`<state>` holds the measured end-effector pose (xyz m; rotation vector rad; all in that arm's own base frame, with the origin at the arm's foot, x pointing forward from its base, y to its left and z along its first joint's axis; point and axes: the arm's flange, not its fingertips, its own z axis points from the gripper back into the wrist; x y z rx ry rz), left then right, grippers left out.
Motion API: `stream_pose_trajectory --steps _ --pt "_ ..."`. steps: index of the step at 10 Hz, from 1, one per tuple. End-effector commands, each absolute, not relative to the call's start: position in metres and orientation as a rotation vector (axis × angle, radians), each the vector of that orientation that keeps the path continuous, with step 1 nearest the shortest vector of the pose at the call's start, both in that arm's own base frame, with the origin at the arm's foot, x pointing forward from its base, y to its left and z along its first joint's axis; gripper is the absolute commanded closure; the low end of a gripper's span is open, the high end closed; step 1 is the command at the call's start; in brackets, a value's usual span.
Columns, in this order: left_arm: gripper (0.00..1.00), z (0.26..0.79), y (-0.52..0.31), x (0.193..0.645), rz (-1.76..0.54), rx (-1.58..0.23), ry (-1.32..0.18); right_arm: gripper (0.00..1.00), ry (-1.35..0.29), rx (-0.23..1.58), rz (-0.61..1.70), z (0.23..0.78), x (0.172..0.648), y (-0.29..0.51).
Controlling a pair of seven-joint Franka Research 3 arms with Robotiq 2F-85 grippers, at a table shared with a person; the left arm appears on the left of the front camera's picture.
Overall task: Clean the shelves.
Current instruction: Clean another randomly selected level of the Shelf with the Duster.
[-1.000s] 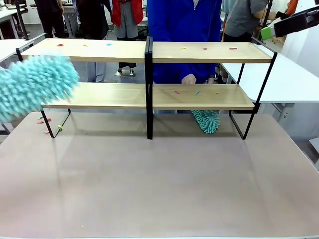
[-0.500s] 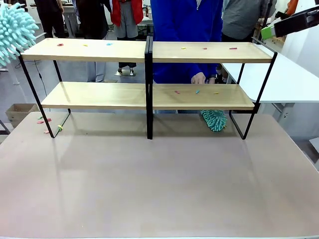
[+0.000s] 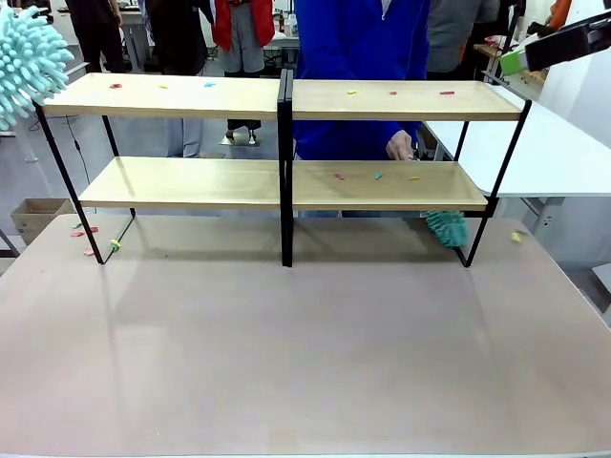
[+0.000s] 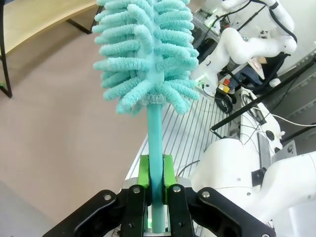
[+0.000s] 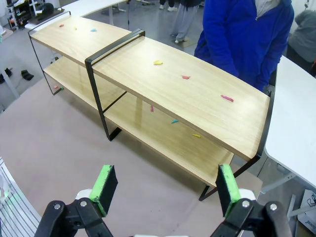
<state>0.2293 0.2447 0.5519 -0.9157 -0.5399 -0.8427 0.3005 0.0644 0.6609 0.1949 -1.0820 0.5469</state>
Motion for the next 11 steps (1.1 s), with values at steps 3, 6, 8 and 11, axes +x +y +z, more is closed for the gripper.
stream_pose_trajectory --steps 3,6,8,11 --pt "0.87 0.554 0.245 0.230 -0.865 -0.933 -0.570 0.00 -1.084 0.194 0.546 0.662 0.301 0.064" --pt "0.87 0.551 0.245 0.230 -0.843 -0.914 -0.537 0.00 -1.084 0.194 0.546 0.662 0.301 0.064" --pt "0.87 0.585 0.188 0.245 -0.753 -1.011 -0.566 0.00 -1.084 0.194 0.546 0.662 0.301 0.064" --pt "0.87 0.651 0.069 0.294 -0.557 -0.883 -0.628 0.00 -1.084 0.194 0.546 0.662 0.301 0.064"
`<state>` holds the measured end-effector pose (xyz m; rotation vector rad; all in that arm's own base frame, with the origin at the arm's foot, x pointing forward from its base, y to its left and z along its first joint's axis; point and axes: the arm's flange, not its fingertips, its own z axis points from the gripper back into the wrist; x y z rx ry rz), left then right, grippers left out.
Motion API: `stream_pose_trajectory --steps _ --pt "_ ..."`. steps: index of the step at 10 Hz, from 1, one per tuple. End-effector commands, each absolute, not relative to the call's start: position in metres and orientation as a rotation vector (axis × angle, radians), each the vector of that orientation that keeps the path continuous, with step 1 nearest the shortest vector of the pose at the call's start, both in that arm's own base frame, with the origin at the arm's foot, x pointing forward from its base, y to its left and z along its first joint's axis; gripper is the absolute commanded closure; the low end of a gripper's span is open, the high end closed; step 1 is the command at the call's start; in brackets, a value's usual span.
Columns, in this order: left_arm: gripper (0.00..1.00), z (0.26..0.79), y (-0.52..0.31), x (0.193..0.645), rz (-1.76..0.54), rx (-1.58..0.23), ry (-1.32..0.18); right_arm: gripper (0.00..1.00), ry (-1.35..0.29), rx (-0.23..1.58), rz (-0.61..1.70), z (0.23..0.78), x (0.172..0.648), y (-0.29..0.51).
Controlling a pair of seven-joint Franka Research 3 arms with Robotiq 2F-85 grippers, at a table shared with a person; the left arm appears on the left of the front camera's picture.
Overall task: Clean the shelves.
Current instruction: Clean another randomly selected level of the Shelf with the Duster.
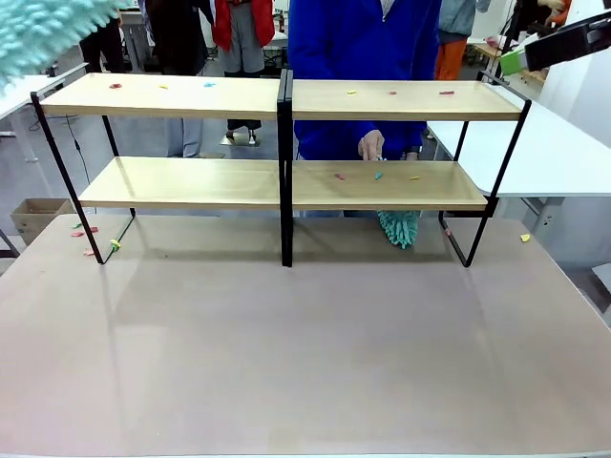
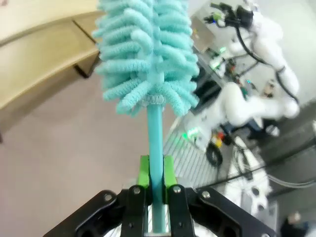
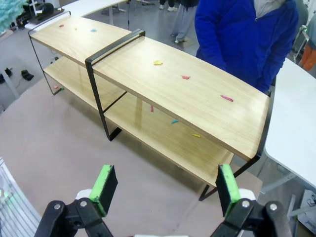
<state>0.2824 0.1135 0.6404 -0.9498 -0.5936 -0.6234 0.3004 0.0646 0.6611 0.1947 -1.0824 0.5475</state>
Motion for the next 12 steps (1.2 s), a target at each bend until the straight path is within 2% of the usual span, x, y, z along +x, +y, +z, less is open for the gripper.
stream_pose_trajectory --steps 1,3,4,6,7,8,10,12 --pt "0.87 0.662 0.028 0.299 -0.576 -0.967 -0.513 0.00 -1.084 0.194 0.546 0.662 0.301 0.064" --pt "0.87 0.664 -0.040 0.308 -0.643 -1.100 -0.290 0.00 -1.084 0.194 0.546 0.662 0.301 0.064" --pt "0.87 0.671 0.009 0.297 -0.579 -0.977 -0.501 0.00 -1.084 0.194 0.546 0.662 0.301 0.064" --pt "0.87 0.671 0.009 0.297 -0.579 -0.977 -0.501 0.00 -1.084 0.194 0.546 0.662 0.301 0.064" --pt "0.87 0.670 -0.025 0.302 -0.594 -1.009 -0.420 0.00 -1.084 0.194 0.546 0.662 0.301 0.064" --pt "0.87 0.683 -0.048 0.316 -0.473 -0.801 -0.397 0.00 -1.084 0.194 0.546 0.662 0.301 0.064" --pt "0.87 0.724 -0.122 0.354 -0.358 -0.654 -0.334 0.00 -1.084 0.194 0.546 0.662 0.301 0.064" --pt "0.87 0.752 -0.194 0.400 -0.380 -0.550 -0.251 0.00 -1.084 0.194 0.546 0.662 0.301 0.064"
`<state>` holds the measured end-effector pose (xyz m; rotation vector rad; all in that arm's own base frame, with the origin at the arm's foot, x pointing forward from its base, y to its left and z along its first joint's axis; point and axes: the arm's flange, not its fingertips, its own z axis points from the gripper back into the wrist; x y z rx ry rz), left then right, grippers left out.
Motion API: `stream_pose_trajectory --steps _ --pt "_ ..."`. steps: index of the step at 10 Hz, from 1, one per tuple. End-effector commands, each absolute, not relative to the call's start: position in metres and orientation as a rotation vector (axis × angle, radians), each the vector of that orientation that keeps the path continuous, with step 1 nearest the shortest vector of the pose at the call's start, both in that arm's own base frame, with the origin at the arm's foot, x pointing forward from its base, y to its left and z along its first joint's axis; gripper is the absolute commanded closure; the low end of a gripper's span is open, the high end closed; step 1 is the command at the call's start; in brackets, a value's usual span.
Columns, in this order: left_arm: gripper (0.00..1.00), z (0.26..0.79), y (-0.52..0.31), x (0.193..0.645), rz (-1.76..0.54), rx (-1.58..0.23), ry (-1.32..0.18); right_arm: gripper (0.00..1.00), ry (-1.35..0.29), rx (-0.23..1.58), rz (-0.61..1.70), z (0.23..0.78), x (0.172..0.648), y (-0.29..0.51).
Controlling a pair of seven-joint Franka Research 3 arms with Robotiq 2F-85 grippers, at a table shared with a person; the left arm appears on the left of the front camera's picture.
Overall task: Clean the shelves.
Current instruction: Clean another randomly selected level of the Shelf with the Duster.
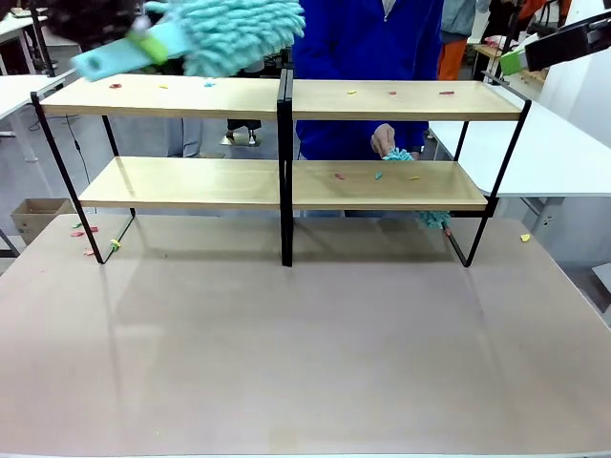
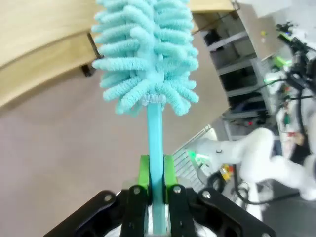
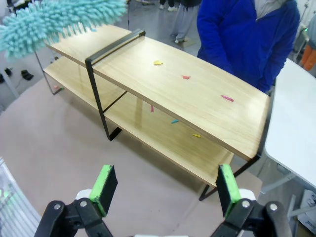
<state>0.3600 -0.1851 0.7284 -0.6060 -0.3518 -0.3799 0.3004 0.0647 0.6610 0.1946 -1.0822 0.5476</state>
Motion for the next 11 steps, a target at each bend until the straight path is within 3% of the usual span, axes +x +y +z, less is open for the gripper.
stream_pose_trajectory --steps 1,5,11 --pt "0.87 0.762 -0.223 0.427 -0.345 -0.517 -0.261 0.00 -1.084 0.194 0.546 0.662 0.301 0.064" --pt "0.87 0.759 -0.317 0.461 -0.338 -0.372 -0.358 0.00 -1.084 0.194 0.546 0.662 0.301 0.064" --pt "0.87 0.724 -0.341 0.462 -0.380 -0.311 -0.306 0.00 -1.084 0.194 0.546 0.662 0.301 0.064"
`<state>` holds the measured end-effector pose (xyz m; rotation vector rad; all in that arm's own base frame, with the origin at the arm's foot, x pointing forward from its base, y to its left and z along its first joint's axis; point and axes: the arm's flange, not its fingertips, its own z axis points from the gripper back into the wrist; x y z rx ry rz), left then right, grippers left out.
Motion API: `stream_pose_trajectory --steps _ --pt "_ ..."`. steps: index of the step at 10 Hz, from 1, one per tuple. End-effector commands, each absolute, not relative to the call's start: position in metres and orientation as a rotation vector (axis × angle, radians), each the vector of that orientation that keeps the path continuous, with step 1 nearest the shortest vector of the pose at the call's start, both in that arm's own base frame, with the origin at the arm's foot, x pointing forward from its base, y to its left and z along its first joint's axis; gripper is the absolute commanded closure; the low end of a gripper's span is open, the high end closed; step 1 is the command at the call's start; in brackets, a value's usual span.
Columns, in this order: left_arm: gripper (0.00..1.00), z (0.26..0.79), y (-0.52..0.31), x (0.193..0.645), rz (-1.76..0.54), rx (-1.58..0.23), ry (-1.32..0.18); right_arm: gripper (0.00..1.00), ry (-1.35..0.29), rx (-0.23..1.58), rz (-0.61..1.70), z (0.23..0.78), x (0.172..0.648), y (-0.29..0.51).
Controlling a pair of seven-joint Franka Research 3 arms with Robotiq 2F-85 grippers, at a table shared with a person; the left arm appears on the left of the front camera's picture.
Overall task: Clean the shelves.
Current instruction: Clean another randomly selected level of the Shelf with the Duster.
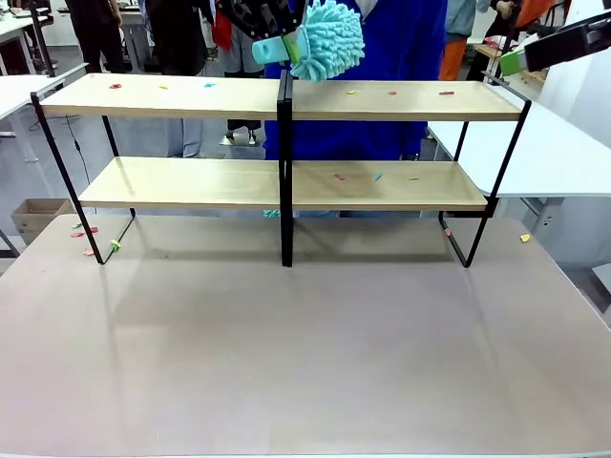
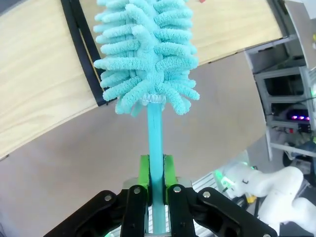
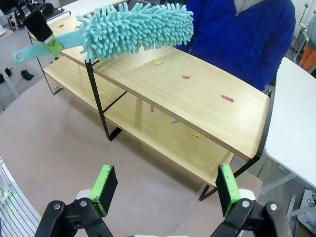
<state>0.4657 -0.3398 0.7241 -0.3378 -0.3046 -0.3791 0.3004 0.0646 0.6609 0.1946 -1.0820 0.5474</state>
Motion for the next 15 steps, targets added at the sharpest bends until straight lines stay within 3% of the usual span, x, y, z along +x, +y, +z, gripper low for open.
stream_pose_trajectory --steps 1,5,10,15 --pt "0.87 0.721 -0.346 0.460 -0.406 -0.314 -0.279 0.00 -1.084 0.194 0.546 0.662 0.301 0.064" --pt "0.87 0.705 -0.358 0.453 -0.440 -0.331 -0.231 0.00 -1.084 0.194 0.546 0.662 0.301 0.064" --pt "0.87 0.706 -0.406 0.460 -0.511 -0.417 -0.285 0.00 -1.084 0.194 0.546 0.662 0.301 0.064" --pt "0.87 0.709 -0.431 0.462 -0.741 -0.451 -0.218 0.00 -1.084 0.194 0.546 0.662 0.301 0.064"
